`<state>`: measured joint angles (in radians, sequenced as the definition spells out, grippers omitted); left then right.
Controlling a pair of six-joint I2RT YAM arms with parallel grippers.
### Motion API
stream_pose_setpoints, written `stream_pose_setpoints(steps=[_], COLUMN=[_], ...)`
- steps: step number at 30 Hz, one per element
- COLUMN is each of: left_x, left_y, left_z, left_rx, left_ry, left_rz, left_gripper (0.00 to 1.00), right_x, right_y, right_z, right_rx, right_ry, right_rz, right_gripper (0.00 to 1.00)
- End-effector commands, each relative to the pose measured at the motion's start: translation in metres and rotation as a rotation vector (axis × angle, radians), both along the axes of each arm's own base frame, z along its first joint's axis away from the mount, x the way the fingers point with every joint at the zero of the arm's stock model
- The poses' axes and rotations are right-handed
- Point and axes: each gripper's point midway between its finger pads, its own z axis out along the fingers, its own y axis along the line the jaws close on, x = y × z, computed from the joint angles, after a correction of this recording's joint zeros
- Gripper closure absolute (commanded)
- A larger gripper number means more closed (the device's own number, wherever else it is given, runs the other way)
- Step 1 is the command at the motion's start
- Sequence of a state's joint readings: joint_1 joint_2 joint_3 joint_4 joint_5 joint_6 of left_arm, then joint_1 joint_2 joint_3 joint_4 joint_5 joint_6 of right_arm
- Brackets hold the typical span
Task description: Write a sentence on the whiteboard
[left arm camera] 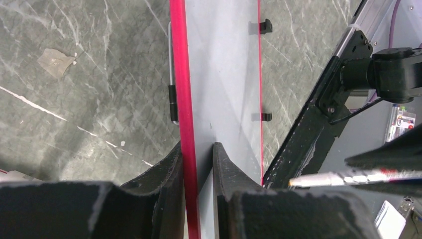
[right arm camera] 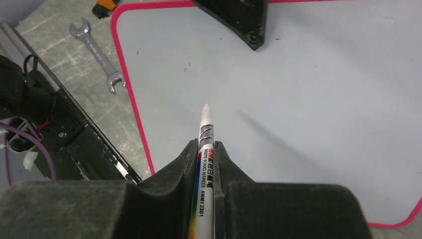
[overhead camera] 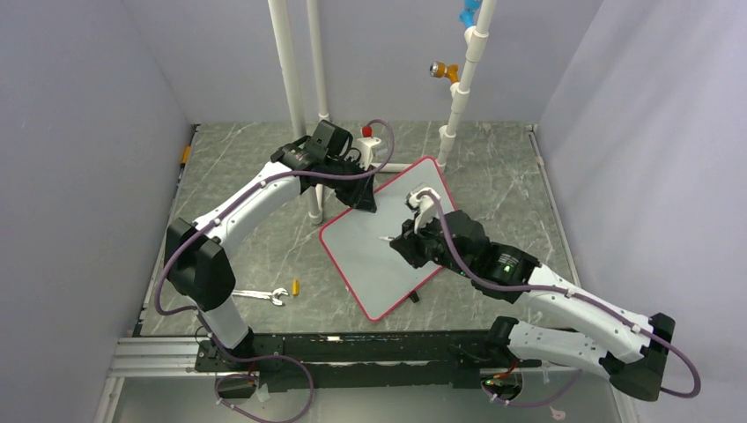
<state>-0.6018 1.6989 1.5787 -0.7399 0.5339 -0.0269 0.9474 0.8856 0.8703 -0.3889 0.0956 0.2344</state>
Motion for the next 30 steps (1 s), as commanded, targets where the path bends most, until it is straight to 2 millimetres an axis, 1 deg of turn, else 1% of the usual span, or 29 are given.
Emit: stream_pose_setpoints(steps=[1, 6, 11, 21, 30], left_x=[0.008, 0.009, 0.011, 0.009, 0.009], left_y=[0.002, 0.002, 0.003, 0.001, 0.001], left_z=[-0.010, -0.012, -0.010, -0.010, -0.009], left_rx=[0.068, 0.071, 0.077, 0.090, 0.092], left_ry=[-0.087, -0.082, -0.092, -0.107, -0.113], left_rz=[-0.007, 0.001, 0.023, 0.034, 0.035], left_gripper=[1.00, 1.00, 1.00, 1.00, 1.00], right_x=[0.010, 0.004, 0.004, 0.012, 0.015], right_y=[0.016, 0.041, 0.057, 0.076, 0.082], right_z=[0.034, 0.042, 0.049, 0.039, 0.035], right_rx=[0.040, 0.035, 0.026, -0.002, -0.014], right_ry=[-0.110, -0.124, -0.138, -0.125, -0.122], right_rz=[-0.046, -0.001, 0.013, 0.012, 0.010], right_gripper=[1.00, 1.00, 1.00, 1.00, 1.00])
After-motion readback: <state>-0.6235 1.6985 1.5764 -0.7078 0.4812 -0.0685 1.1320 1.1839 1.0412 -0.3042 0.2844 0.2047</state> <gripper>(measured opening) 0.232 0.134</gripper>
